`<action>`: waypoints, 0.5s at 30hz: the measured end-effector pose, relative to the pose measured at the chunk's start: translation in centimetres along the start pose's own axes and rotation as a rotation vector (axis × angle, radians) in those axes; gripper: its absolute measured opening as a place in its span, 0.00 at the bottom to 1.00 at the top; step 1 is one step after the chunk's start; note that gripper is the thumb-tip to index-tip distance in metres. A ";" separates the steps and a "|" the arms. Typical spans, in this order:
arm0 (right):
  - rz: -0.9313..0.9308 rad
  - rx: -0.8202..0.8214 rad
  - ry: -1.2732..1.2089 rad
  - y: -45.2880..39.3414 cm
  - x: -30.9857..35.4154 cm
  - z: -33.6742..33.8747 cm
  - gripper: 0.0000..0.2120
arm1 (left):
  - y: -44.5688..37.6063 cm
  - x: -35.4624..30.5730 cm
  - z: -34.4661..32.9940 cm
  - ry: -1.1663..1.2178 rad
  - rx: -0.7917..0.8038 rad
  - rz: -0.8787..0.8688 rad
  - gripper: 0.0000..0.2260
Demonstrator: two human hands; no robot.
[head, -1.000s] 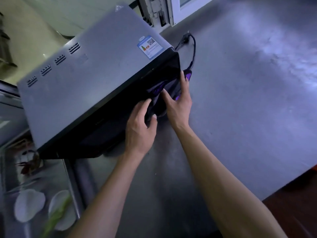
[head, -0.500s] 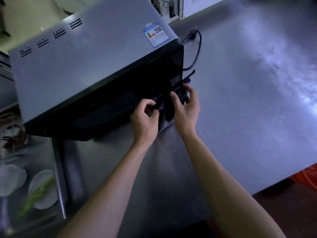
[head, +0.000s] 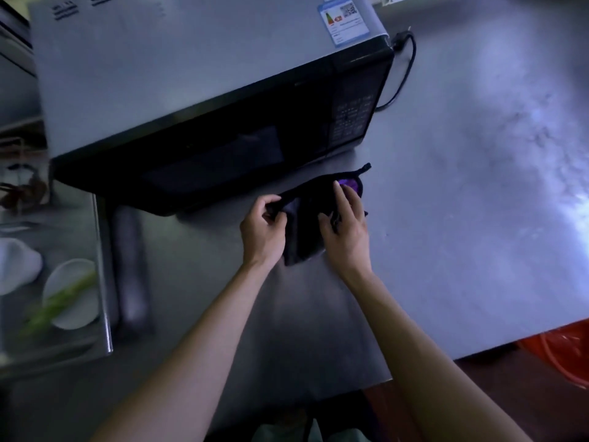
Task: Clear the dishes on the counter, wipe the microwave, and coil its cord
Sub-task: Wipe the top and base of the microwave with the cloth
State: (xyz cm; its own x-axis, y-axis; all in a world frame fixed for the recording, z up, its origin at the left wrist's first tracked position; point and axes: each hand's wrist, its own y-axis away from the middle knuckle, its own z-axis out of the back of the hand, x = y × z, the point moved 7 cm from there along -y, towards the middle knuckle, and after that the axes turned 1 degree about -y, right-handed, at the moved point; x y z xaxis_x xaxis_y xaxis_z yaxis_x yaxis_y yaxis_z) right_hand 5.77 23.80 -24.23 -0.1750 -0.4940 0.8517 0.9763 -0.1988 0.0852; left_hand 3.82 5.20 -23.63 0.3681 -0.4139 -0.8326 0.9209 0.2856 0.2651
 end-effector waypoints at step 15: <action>0.272 0.310 0.749 -2.4 -4.9 -2.4 0.28 | 3.7 2.0 -5.0 -0.718 0.248 -0.443 0.24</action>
State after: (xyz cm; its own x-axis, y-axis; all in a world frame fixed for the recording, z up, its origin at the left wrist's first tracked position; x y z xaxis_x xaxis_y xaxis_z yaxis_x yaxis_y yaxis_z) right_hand 4.00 24.66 -29.85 0.1392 -0.9419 0.3057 0.9682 0.1943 0.1577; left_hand 7.28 9.76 -26.73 -0.1152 -0.9097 -0.3990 0.9687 -0.1918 0.1576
